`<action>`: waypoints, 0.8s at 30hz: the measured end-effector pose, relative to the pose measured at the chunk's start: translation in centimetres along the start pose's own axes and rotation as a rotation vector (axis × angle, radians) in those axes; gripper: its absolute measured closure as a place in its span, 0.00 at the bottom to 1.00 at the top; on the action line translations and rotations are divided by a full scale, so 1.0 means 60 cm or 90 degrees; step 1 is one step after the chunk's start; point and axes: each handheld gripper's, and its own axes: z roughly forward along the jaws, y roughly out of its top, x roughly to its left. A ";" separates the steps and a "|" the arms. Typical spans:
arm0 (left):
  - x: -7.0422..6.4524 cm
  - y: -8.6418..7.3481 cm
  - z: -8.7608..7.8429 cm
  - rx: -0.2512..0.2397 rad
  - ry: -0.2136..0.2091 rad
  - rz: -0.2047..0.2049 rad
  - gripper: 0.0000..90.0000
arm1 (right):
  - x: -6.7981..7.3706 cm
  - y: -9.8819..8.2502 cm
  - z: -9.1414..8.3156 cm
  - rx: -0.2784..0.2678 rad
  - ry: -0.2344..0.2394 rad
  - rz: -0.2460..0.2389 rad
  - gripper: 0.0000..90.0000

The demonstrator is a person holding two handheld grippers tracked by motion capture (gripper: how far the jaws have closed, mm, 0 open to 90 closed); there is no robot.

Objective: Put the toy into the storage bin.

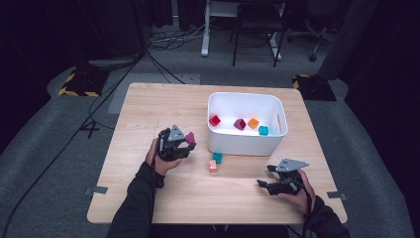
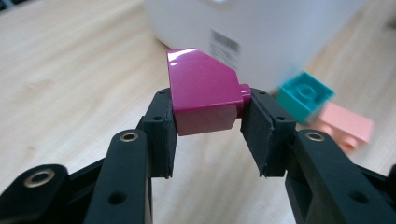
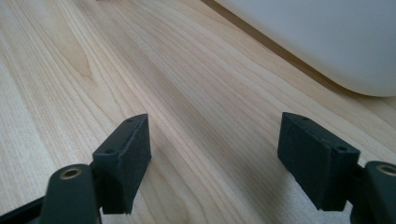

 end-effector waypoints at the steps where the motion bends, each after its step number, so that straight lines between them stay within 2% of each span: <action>1: 0.005 0.005 -0.002 -0.003 0.002 0.000 0.63 | 0.000 0.000 0.000 0.000 0.000 -0.001 0.29; 2: 0.010 0.011 -0.004 -0.005 0.009 0.004 0.63 | 0.000 0.000 0.000 0.000 0.000 0.000 0.29; 7: 0.029 0.039 -0.011 -0.024 0.031 -0.012 0.63 | 0.000 0.000 0.000 0.000 0.000 0.000 0.29; 11: 0.042 0.058 -0.013 -0.031 0.042 -0.017 0.63 | 0.000 0.000 0.000 0.000 0.000 0.000 0.29; 12: 0.045 0.066 -0.014 -0.040 0.045 -0.027 0.63 | 0.000 0.000 0.000 0.000 0.000 0.000 0.29; 14: 0.050 0.076 -0.017 -0.038 0.048 -0.023 0.63 | 0.000 0.000 0.000 0.000 0.000 0.000 0.29; 17: 0.052 0.092 -0.019 -0.056 0.051 -0.036 0.63 | 0.000 0.000 0.000 0.000 0.000 0.000 0.29; 19: 0.053 0.103 -0.023 -0.052 0.049 -0.026 0.63 | 0.000 0.000 0.000 0.000 0.000 0.000 0.29; 20: 0.052 0.110 -0.024 -0.059 0.057 -0.027 0.63 | 0.000 0.000 0.000 0.000 0.000 0.000 0.29; 24: 0.048 0.135 -0.031 -0.079 0.049 -0.025 0.63 | 0.000 0.000 0.000 0.000 0.000 0.000 0.29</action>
